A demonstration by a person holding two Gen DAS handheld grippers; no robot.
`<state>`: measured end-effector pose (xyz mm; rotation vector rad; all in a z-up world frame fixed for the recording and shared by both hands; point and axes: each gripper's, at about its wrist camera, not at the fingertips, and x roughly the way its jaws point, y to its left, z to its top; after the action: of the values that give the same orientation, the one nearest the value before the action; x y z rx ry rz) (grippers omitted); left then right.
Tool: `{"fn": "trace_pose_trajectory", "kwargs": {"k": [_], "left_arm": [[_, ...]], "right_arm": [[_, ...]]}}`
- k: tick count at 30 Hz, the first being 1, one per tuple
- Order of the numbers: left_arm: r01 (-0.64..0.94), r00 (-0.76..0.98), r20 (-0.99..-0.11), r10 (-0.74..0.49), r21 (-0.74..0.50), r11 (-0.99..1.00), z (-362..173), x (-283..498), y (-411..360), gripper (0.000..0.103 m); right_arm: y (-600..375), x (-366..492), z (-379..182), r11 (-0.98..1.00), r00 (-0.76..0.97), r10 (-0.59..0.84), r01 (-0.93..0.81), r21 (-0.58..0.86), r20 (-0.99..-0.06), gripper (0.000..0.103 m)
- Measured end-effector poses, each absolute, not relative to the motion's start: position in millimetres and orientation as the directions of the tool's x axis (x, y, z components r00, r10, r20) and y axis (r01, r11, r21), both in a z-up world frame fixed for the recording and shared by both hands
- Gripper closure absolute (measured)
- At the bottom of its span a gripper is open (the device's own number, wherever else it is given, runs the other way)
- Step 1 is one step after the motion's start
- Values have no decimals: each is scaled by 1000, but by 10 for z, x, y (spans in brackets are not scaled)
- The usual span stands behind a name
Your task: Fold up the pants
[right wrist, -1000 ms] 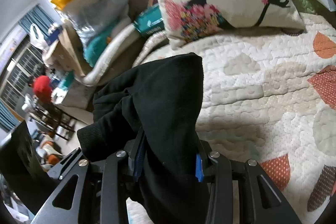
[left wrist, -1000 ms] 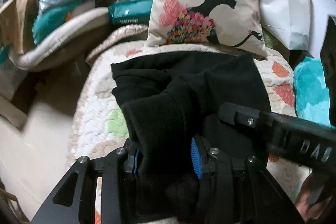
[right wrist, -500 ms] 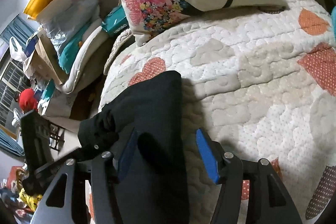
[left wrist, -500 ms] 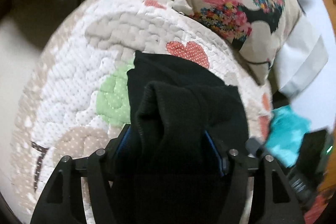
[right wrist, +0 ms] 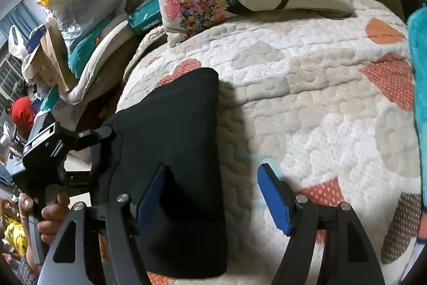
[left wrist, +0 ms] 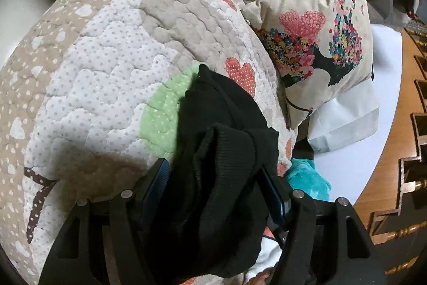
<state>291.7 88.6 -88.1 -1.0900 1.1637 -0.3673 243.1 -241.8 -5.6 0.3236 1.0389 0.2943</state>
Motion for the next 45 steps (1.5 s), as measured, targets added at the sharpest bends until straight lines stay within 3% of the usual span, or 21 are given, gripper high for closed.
{"fn": "trace_pose_trajectory", "kwargs": {"k": [7, 10, 13, 16, 20, 23, 24, 25, 27, 30, 32, 39, 45], "left_arm": [[-345, 466, -552, -691, -833, 433, -821, 2791, 1219, 36], [-375, 508, -604, -615, -797, 473, -716, 2655, 1365, 36], [-350, 551, -712, -435, -670, 655, -375, 2442, 1332, 36], [-300, 625, -742, -243, -515, 803, 24, 2119, 1191, 36], [-276, 746, -665, 44, -248, 928, 498, 1402, 866, 35], [-327, 798, -568, 200, -130, 936, 666, 775, 678, 16], [-345, 810, -541, 228, -125, 930, 724, 544, 639, 14], [-354, 819, -521, 240, -129, 926, 778, 387, 620, 13], [-368, 844, -461, 274, -126, 921, 932, 87, 541, 1], [-356, 883, -353, 309, -73, 932, 1176, -260, 351, 0], [-331, 892, -327, 311, -6, 944, 1291, -373, 186, 0], [-194, 874, -455, 169, -9, 981, 1196, -403, -104, 0], [-180, 820, -545, 172, 40, 983, 920, -295, -198, 0]], "right_arm": [[-2507, 2005, 274, 933, 537, 342, -94, 348, -771, 27], [-2546, 1794, 352, 924, 551, 354, -80, 375, -755, 26], [-2535, 1567, 362, 918, 541, 361, -64, 390, -760, 26], [-2472, 1394, 352, 918, 524, 369, -74, 391, -767, 26], [-2407, 1135, 404, 929, 533, 353, -103, 354, -769, 26], [-2389, 936, 457, 939, 548, 330, -105, 328, -768, 25], [-2392, 879, 462, 939, 549, 330, -103, 329, -768, 25], [-2399, 810, 462, 938, 548, 330, -99, 332, -769, 24], [-2404, 682, 470, 939, 553, 326, -97, 329, -767, 24], [-2365, 492, 533, 949, 575, 305, -117, 293, -759, 24], [-2323, 399, 598, 952, 594, 299, -131, 277, -747, 24], [-2212, 106, 838, 972, 689, 233, -169, 161, -686, 15], [-2188, 72, 862, 980, 710, 198, -162, 117, -676, 13]]}}
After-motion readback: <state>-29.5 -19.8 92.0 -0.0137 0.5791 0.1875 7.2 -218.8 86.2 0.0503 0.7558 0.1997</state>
